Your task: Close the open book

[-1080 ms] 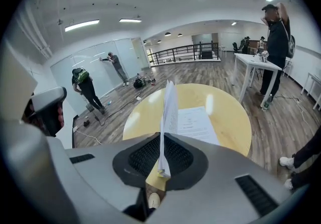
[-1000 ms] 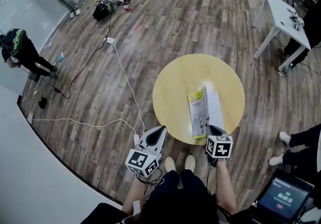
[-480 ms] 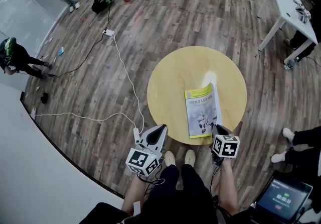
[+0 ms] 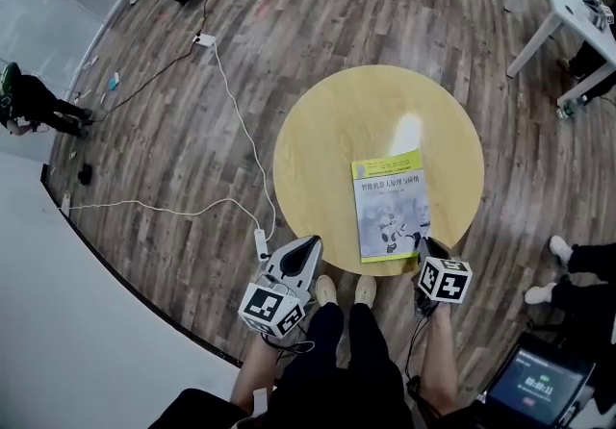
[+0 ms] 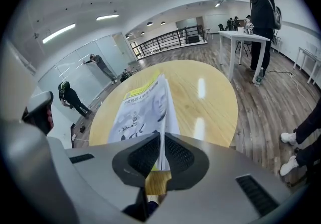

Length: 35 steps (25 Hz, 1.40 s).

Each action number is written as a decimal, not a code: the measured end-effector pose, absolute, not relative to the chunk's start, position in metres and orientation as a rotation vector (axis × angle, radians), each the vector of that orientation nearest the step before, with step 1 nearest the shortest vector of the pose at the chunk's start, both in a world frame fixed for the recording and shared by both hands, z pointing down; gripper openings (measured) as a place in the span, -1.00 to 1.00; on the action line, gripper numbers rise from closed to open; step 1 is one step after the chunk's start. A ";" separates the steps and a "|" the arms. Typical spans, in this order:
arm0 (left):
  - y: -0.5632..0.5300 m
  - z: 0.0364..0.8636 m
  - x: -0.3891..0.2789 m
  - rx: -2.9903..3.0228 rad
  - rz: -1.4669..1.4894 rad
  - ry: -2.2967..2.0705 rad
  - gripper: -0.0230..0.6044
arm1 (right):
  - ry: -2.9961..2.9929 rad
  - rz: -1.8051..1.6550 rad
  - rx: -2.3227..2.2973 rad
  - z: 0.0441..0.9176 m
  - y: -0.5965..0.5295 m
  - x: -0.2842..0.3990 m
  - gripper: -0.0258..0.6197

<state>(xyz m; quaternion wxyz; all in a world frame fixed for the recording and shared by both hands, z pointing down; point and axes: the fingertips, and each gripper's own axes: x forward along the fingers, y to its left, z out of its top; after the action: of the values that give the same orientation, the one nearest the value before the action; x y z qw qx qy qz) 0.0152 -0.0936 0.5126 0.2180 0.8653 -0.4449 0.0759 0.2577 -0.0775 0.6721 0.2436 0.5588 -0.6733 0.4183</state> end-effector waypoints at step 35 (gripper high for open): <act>-0.084 0.511 0.018 2.395 0.189 -1.234 -0.93 | -1.850 0.902 1.698 0.631 -0.093 0.287 -0.73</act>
<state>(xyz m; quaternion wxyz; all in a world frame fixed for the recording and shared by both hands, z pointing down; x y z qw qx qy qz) 0.0182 -0.0842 0.5107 0.2189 0.8653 -0.4458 0.0682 0.2874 -0.0929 0.6312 0.2344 0.6186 -0.6741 0.3286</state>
